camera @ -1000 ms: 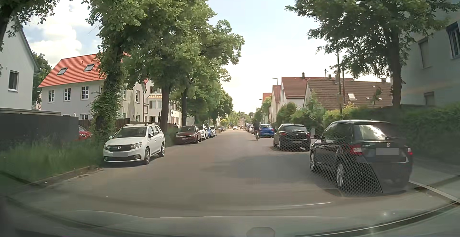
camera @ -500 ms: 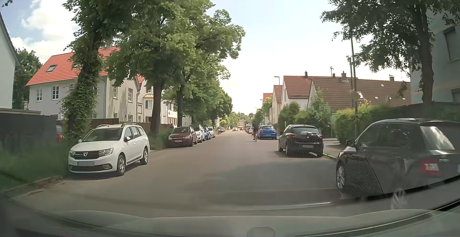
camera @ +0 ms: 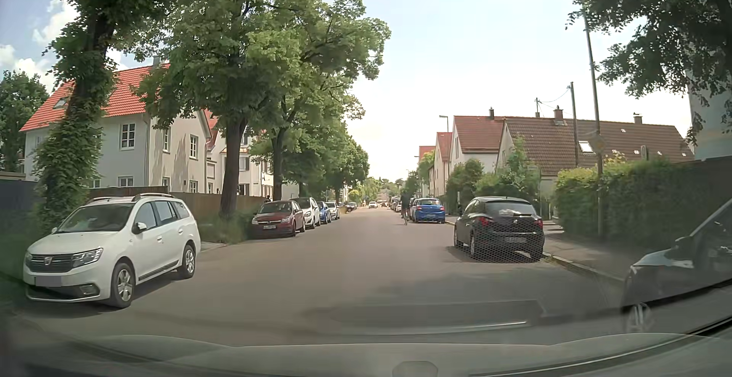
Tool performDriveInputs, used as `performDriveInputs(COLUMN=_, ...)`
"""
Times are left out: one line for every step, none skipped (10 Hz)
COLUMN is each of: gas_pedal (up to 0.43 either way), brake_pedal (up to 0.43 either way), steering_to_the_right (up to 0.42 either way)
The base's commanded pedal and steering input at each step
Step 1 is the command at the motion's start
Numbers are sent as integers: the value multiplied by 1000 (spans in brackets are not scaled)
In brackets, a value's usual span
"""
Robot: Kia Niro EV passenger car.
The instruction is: Follow the waypoints while adhering to traffic rules and regulations
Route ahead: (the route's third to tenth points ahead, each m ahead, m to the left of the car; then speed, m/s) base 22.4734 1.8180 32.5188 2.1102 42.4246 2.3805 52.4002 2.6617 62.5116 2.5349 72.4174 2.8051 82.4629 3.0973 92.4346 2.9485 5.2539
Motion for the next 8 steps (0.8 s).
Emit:
performDriveInputs(gas_pedal=110, brake_pedal=0, steering_to_the_right=-1)
performDriveInputs(gas_pedal=110, brake_pedal=0, steering_to_the_right=0)
performDriveInputs(gas_pedal=98, brake_pedal=0, steering_to_the_right=1)
performDriveInputs(gas_pedal=87, brake_pedal=0, steering_to_the_right=1)
performDriveInputs(gas_pedal=87, brake_pedal=0, steering_to_the_right=3)
performDriveInputs(gas_pedal=87, brake_pedal=0, steering_to_the_right=5)
performDriveInputs(gas_pedal=87, brake_pedal=0, steering_to_the_right=7)
performDriveInputs(gas_pedal=87, brake_pedal=0, steering_to_the_right=7)
